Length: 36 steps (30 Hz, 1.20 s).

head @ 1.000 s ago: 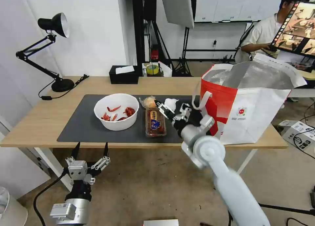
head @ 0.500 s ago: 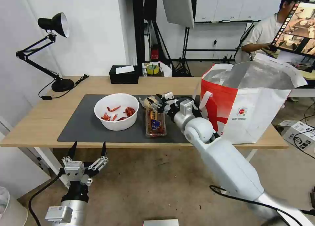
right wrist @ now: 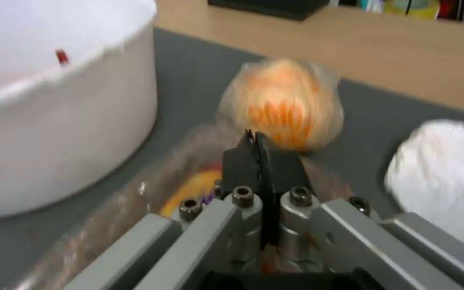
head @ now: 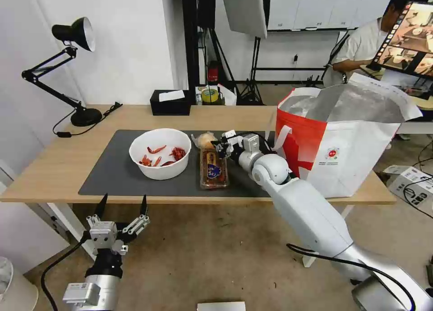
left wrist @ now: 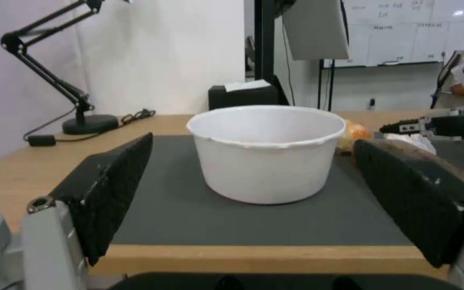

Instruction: Pick up the trash from the table and place it into the takeout bag.

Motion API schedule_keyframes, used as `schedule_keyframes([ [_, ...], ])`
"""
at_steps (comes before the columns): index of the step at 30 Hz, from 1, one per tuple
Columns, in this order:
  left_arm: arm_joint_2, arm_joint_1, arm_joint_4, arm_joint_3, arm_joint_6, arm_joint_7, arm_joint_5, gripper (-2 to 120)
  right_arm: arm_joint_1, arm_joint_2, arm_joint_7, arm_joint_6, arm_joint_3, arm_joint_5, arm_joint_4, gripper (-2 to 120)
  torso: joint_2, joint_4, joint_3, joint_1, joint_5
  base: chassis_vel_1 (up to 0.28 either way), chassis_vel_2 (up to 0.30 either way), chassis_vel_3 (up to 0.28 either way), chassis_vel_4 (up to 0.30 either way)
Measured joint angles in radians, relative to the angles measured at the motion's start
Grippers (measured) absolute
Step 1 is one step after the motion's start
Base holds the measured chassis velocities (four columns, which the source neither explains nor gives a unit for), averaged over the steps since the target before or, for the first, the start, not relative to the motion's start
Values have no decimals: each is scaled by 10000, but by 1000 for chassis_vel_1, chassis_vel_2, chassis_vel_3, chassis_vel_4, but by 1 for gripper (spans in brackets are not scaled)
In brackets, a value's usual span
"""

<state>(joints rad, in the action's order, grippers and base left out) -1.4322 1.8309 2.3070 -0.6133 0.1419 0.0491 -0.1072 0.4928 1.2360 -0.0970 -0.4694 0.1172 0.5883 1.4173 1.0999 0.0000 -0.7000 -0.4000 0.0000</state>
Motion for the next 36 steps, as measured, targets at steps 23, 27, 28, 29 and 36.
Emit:
schedule_keyframes([
  [23,732,-323,13,382,-870,-87,-1463,100,228,-120,165,-416,-220,433,205,0,1,-1,0,1,-1,0,0,0,0],
  [27,788,-398,-25,432,-886,-89,-1738,100,250,-136,179,-379,-245,533,363,0,1,0,0,1,0,0,0,0,0],
  [28,864,-463,-30,446,-942,-87,-1985,100,250,-145,178,-349,-257,586,428,0,0,0,0,1,-1,0,0,0,0],
  [29,917,-505,-31,452,-977,-85,-2137,100,250,-150,177,-337,-261,614,456,0,1,0,0,1,-1,0,0,0,0],
  [36,1751,-1031,-24,568,-1729,6,-4249,100,213,-183,86,-205,-224,705,485,0,1,-1,0,1,-2,0,0,0,0],
])
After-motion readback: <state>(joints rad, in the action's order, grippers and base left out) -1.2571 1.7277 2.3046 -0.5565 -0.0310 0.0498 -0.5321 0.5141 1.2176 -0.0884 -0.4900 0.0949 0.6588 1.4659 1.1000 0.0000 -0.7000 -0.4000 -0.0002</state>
